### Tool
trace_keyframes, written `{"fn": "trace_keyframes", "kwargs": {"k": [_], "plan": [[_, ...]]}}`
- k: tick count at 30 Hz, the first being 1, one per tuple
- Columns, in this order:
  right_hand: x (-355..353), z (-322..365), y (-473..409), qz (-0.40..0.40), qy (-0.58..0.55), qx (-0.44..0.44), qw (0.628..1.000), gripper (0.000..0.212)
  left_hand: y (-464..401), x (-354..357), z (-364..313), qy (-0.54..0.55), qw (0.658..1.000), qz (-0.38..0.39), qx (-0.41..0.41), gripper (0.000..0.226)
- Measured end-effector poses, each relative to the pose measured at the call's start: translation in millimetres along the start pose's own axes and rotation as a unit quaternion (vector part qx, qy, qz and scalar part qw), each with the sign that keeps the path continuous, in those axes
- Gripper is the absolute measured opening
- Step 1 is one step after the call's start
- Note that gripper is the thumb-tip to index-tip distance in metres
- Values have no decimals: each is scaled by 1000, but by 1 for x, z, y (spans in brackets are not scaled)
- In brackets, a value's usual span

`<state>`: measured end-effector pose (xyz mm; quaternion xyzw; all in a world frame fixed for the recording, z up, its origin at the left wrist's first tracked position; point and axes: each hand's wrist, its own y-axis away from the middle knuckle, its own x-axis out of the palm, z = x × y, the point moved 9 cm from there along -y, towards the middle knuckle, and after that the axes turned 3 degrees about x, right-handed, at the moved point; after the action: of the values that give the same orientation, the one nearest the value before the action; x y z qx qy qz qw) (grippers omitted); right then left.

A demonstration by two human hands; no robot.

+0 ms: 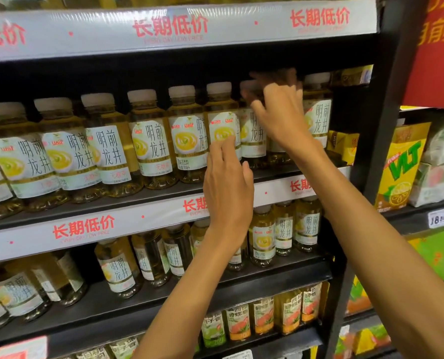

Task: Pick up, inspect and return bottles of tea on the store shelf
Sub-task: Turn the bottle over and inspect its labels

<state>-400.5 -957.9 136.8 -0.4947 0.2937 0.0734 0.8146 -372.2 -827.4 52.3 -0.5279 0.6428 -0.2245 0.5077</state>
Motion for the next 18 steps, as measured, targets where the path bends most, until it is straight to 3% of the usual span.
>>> {"fn": "trace_keyframes", "kwargs": {"k": [4, 7, 11, 18], "plan": [[-11, 0, 8, -25, -10, -18, 999, 37, 1, 3, -2, 4, 1000, 11, 8, 47], [-20, -1, 18, -35, -120, -62, 990, 39, 4, 5, -3, 11, 1000, 19, 0, 50], [-25, -7, 33, -20, -310, -75, 948, 39, 5, 12, -3, 35, 998, 38, -22, 54], [-52, -11, 43, -1, -457, -96, 884, 29, 0, 27, -13, 159, 983, 74, -61, 70]]}}
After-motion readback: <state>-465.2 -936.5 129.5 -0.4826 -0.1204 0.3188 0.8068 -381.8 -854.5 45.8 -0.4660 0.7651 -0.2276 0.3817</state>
